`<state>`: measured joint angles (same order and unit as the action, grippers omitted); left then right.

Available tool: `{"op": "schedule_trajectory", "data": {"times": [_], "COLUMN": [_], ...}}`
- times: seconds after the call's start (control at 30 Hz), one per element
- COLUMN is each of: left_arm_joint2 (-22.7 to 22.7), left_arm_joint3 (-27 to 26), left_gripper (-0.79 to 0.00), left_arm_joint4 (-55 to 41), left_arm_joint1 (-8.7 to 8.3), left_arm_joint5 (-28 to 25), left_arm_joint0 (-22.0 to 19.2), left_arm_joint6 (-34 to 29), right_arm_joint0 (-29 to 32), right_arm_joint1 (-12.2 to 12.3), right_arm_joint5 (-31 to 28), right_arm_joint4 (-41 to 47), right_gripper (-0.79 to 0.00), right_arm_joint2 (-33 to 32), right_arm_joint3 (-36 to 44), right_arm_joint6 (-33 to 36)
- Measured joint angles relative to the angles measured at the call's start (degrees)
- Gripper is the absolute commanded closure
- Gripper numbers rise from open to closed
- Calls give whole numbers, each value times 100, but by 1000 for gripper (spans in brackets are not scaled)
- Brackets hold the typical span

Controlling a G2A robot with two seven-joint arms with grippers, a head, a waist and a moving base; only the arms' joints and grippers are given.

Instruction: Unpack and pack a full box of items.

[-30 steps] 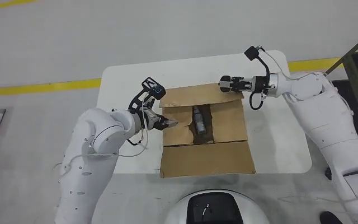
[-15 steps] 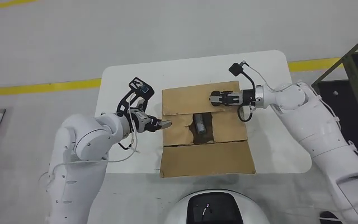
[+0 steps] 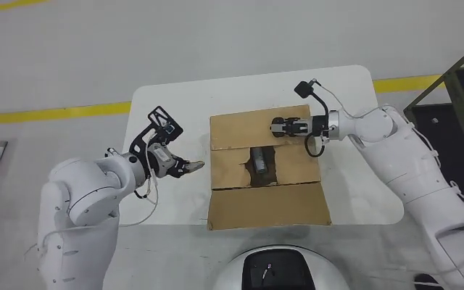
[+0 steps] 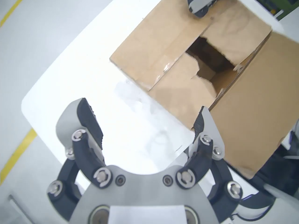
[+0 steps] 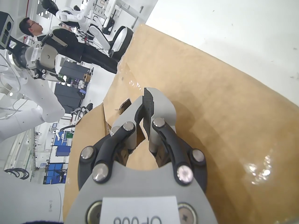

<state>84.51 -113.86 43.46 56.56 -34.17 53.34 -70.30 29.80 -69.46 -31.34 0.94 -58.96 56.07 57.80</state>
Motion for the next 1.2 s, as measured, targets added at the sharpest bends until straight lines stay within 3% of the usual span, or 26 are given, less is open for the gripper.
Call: {"op": "schedule_trajectory", "data": {"times": [0.17,0.3,0.57,0.73,1.2], "left_arm_joint2": [208,409,249,154,-64], "left_arm_joint3": [-118,-207,-556,-667,-757], "left_gripper": [-785,-785,-785,-785,-785], "left_arm_joint4": [1653,1503,1478,1229,134], "left_arm_joint1": [-341,-487,-735,-818,-876], "left_arm_joint5": [-706,-852,-1087,-1013,-508], "left_arm_joint0": [966,1478,2186,2184,1578], "left_arm_joint6": [720,869,1105,1030,849], "right_arm_joint0": [14,4,-42,-52,-42], "right_arm_joint1": [-16,-30,-56,-68,-85], "right_arm_joint5": [32,44,32,25,23], "right_arm_joint4": [-48,-55,-74,-43,27], "right_gripper": [0,0,0,0,0], "right_arm_joint2": [97,155,257,296,360], "right_arm_joint3": [30,7,-81,-123,-181], "right_arm_joint6": [-12,-49,-67,-74,-103]}}
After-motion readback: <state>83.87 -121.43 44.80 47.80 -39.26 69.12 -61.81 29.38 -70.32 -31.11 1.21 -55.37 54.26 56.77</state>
